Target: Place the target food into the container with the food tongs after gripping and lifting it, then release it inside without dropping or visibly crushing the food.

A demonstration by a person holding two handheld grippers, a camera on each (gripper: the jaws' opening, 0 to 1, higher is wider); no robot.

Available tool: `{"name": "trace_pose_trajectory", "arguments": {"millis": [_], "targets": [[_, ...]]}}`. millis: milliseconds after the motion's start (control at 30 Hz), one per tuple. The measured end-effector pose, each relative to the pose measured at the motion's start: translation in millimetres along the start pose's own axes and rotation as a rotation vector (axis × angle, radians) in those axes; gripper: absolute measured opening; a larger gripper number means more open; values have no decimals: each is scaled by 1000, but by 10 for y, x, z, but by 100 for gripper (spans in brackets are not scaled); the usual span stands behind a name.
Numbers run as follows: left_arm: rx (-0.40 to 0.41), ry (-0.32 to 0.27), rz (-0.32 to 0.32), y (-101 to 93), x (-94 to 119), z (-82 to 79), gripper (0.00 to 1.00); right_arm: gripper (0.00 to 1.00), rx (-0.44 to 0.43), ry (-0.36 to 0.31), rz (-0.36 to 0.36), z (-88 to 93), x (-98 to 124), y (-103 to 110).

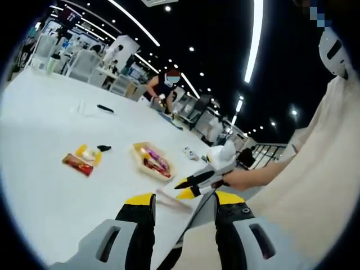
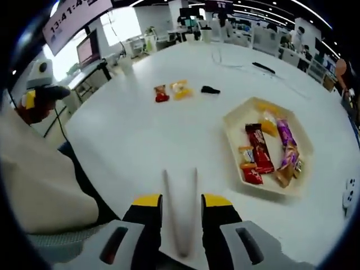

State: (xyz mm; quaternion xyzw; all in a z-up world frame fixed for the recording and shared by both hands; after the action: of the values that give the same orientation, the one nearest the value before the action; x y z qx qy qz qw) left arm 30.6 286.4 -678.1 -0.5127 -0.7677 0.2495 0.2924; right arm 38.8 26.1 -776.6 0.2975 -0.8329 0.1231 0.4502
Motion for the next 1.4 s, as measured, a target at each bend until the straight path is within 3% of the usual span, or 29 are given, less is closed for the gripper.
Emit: {"name": "trace_pose_trajectory", "arguments": {"millis": [400, 567, 833, 1400], "targets": [[7, 21, 1, 28, -10, 8, 40, 31, -4, 73, -6, 177, -144, 50], [7, 26, 10, 37, -43, 5, 40, 29, 39, 98, 10, 231, -188, 72], [-5, 45, 18, 21, -117, 1, 40, 25, 35, 124, 31, 296, -257, 78], [-3, 48, 30, -12, -174, 35, 40, 20, -10, 82, 36, 238, -194, 126]]}}
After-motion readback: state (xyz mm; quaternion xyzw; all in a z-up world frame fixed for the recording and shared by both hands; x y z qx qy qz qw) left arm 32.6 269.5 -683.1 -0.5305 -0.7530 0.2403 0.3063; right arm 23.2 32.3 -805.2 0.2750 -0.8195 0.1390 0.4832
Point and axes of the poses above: the point that each gripper's makers call its tool centre point, and the gripper's own axes: x roughly backward along the fingers, y roughly to its left, z roughly out of its underside, the point moved 6 cm from there along x, roughly backward along the fingers, and after that the axes turned 6 degrees about x, right-handed, at the moved point
